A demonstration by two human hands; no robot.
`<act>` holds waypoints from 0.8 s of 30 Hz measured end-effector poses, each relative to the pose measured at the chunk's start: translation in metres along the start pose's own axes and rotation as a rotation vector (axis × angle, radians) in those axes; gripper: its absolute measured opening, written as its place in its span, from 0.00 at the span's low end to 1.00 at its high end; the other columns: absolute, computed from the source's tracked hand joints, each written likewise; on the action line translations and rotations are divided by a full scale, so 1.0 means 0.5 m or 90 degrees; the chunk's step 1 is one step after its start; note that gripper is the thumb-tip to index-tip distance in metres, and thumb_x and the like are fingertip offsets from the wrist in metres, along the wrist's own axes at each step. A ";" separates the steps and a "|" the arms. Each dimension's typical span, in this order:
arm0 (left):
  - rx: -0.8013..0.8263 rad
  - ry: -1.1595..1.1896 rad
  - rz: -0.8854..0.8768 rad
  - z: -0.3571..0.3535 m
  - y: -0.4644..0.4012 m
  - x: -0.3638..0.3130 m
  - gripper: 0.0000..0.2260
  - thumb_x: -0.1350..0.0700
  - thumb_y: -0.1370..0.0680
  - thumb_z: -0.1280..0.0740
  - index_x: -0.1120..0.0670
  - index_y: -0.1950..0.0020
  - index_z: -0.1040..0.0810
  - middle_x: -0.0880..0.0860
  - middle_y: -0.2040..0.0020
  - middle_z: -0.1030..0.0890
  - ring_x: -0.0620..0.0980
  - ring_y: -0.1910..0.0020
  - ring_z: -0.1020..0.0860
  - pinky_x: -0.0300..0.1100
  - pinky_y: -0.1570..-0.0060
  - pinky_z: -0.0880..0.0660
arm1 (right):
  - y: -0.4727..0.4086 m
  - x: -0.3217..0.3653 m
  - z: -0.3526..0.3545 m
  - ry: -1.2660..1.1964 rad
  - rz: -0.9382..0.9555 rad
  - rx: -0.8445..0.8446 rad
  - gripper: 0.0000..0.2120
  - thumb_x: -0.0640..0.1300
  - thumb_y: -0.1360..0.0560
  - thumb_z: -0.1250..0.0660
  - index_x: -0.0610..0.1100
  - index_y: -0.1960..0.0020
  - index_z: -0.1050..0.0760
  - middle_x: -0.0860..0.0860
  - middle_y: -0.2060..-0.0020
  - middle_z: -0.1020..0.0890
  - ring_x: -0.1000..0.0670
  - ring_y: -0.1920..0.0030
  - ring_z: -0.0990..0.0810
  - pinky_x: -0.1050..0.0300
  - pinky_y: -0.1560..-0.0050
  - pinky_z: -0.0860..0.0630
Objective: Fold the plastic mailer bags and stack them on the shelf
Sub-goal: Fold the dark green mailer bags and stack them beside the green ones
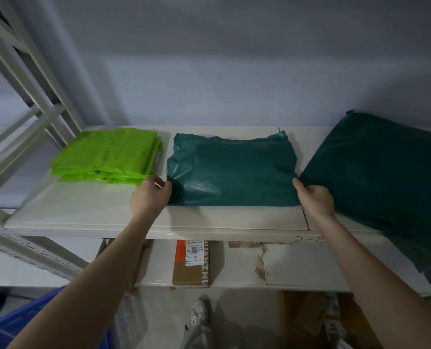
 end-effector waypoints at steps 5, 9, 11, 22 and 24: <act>-0.028 0.052 -0.023 0.017 -0.025 -0.016 0.13 0.53 0.25 0.37 0.56 0.42 0.27 0.57 0.45 0.21 0.60 0.46 0.24 0.47 0.52 0.30 | -0.015 0.025 0.008 -0.040 0.042 -0.026 0.12 0.49 0.25 0.35 0.40 0.51 0.26 0.48 0.56 0.24 0.47 0.54 0.27 0.56 0.53 0.32; -0.080 0.063 -0.136 0.017 -0.060 -0.060 0.16 0.56 0.23 0.39 0.59 0.36 0.28 0.60 0.39 0.26 0.61 0.41 0.28 0.52 0.43 0.32 | -0.038 0.074 0.006 -0.043 0.157 -0.105 0.12 0.40 0.27 0.36 0.36 0.45 0.26 0.41 0.47 0.24 0.43 0.46 0.26 0.55 0.48 0.31; -0.081 0.043 -0.214 0.012 -0.075 -0.093 0.16 0.57 0.21 0.40 0.59 0.34 0.29 0.59 0.36 0.27 0.61 0.38 0.29 0.51 0.40 0.34 | -0.042 0.111 -0.010 -0.005 0.233 -0.103 0.12 0.38 0.27 0.37 0.36 0.44 0.25 0.40 0.46 0.25 0.42 0.43 0.27 0.54 0.43 0.32; 0.233 -0.106 -0.327 -0.083 -0.121 -0.193 0.22 0.44 0.18 0.53 0.48 0.25 0.41 0.49 0.24 0.41 0.52 0.26 0.42 0.53 0.27 0.46 | -0.046 0.248 -0.155 0.326 0.459 0.145 0.19 0.51 0.19 0.49 0.41 0.39 0.26 0.45 0.39 0.24 0.45 0.36 0.28 0.48 0.38 0.31; 0.233 -0.091 -0.331 -0.081 -0.121 -0.186 0.22 0.44 0.18 0.52 0.47 0.26 0.39 0.48 0.25 0.38 0.52 0.27 0.40 0.54 0.28 0.43 | -0.051 0.244 -0.155 0.339 0.464 0.111 0.19 0.50 0.19 0.50 0.41 0.58 0.26 0.46 0.56 0.21 0.45 0.50 0.24 0.49 0.51 0.28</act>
Point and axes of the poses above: each hand's wrist, its own y-axis away from the middle knuckle, its own z-axis out of the back of the hand, x = y × z, the point moved 2 cm from there along -y, towards the middle knuckle
